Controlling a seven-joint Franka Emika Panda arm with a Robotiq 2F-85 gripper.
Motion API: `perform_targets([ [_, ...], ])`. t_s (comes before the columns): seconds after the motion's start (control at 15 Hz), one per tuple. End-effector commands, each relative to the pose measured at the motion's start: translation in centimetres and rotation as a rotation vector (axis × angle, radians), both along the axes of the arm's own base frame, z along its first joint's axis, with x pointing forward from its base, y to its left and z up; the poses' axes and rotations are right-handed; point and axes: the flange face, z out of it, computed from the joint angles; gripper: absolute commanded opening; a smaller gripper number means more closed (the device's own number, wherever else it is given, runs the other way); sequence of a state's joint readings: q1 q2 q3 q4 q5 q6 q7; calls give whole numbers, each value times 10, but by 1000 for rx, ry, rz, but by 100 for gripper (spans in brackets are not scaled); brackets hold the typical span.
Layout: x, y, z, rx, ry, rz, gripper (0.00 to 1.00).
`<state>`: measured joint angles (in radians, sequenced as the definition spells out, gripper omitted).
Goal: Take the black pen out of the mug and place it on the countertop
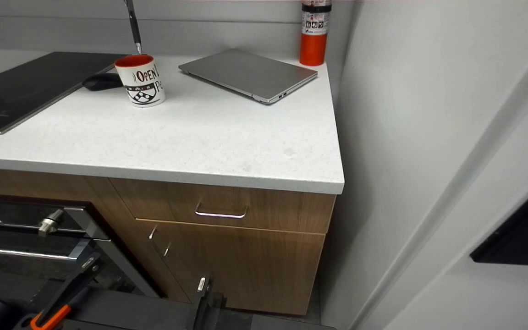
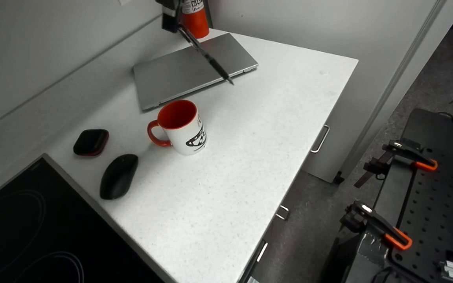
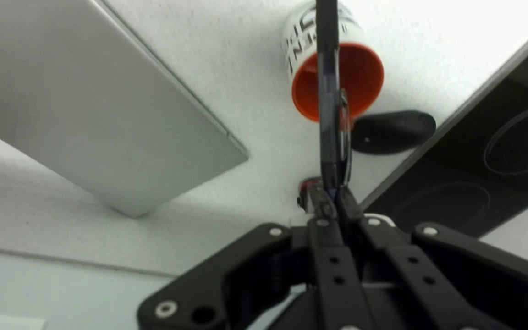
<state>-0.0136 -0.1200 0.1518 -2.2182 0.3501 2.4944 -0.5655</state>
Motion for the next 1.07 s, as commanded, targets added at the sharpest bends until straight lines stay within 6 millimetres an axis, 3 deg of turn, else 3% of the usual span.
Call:
perform_targets([
  [0.0, -13, -14, -47, -80, 132, -48, 1],
  [0.4, -7, -13, -133, -107, 279, -130, 1],
  [0.67, 2, -17, -167, -92, 318, -195, 1],
  [0.8, 3, -19, -175, -92, 321, -227, 1],
  [0.87, 4, -20, -177, -88, 323, -243, 31],
  [1.0, 4, -23, -178, -74, 322, -261, 39],
])
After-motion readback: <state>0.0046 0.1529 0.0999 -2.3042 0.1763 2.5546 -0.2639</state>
